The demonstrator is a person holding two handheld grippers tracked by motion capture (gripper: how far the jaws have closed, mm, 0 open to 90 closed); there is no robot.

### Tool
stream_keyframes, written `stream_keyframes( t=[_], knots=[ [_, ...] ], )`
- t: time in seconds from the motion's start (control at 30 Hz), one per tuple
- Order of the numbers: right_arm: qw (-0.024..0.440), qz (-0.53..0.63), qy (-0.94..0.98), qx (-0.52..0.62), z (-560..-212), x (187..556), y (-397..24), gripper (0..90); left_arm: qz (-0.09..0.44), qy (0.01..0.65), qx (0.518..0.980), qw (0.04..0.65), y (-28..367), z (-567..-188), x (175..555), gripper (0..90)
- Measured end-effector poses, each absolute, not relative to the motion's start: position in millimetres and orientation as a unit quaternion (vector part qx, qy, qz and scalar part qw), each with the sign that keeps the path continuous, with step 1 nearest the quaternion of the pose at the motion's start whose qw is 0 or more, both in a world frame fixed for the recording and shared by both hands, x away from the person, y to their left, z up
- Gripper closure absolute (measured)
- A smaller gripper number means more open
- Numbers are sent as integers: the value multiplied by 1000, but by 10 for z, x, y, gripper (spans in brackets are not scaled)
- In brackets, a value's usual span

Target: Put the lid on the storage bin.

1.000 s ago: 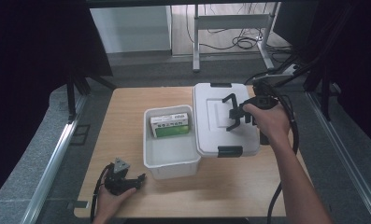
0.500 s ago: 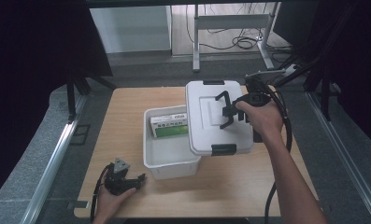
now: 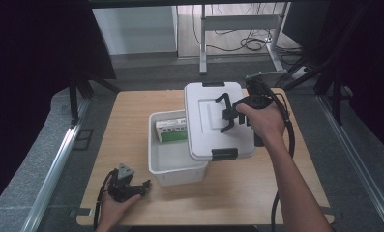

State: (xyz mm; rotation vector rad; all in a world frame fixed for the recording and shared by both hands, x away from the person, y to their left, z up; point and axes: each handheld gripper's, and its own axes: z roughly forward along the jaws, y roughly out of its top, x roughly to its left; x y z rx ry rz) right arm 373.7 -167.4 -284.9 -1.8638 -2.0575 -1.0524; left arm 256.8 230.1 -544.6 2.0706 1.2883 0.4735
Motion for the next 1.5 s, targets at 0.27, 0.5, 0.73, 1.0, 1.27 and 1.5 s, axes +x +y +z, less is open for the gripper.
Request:
stream_keyframes(
  t=[0.27,0.5,0.73,1.0,1.27,1.5],
  knots=[
    [87,-351,-695,-621,-2832,3748,-1514,846,180,491,789,323,2302,-5445,2570,152],
    [88,-342,-701,-619,-2873,3790,-1382,846,180,491,789,323,2301,-5446,2569,152],
    [94,-338,-702,-621,-2965,3849,-1227,846,180,490,790,323,2302,-5445,2570,152],
    [99,-326,-707,-620,-3031,3891,-1040,846,180,490,790,323,2302,-5445,2570,152],
    [107,-317,-711,-618,-3082,3912,-842,846,180,489,790,323,2302,-5445,2571,151],
    [110,-306,-717,-616,-3159,3921,-673,846,180,489,790,323,2301,-5445,2571,151]
  ],
)
